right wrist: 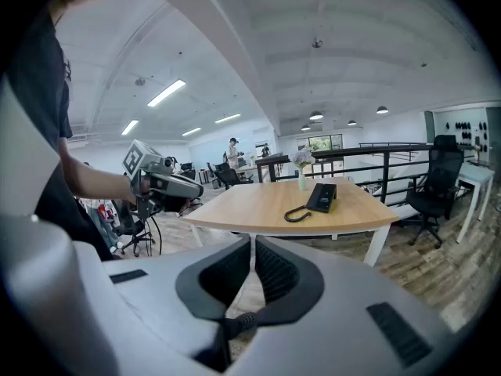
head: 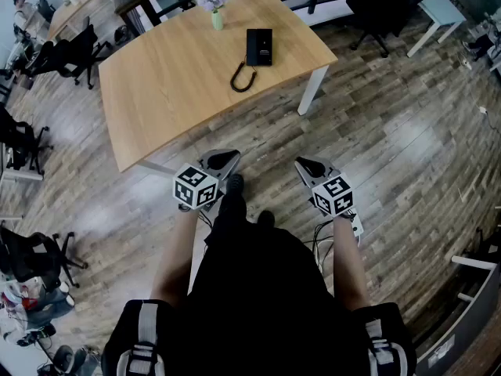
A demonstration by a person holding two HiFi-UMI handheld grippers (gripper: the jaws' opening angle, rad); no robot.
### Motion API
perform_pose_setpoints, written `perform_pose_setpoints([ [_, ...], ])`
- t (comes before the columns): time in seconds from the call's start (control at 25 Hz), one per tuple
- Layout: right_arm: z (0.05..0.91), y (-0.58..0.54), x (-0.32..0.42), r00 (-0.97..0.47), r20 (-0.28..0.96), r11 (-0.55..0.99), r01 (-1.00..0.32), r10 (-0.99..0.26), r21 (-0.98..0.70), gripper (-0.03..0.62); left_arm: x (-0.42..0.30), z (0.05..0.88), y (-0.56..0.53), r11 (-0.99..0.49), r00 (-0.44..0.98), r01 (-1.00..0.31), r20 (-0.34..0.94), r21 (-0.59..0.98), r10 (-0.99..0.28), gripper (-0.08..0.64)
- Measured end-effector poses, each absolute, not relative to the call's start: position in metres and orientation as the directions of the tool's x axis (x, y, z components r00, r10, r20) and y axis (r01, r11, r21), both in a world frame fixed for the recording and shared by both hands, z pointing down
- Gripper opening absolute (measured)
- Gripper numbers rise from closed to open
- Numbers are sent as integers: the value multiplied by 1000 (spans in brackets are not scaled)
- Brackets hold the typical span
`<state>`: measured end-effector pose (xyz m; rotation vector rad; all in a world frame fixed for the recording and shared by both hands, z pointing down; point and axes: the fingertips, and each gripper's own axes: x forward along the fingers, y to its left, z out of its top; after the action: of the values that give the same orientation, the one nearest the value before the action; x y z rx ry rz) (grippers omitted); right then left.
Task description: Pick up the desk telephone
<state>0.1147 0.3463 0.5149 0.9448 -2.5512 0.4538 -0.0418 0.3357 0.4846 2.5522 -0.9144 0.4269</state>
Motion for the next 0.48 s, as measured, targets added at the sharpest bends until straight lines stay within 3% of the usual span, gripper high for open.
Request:
perform_pose_setpoints([
  [0.48,513,354,107,-710,450,733,-661,-542,-161,37,-43,482,343,-712,740,-655,402,252,-539,21],
])
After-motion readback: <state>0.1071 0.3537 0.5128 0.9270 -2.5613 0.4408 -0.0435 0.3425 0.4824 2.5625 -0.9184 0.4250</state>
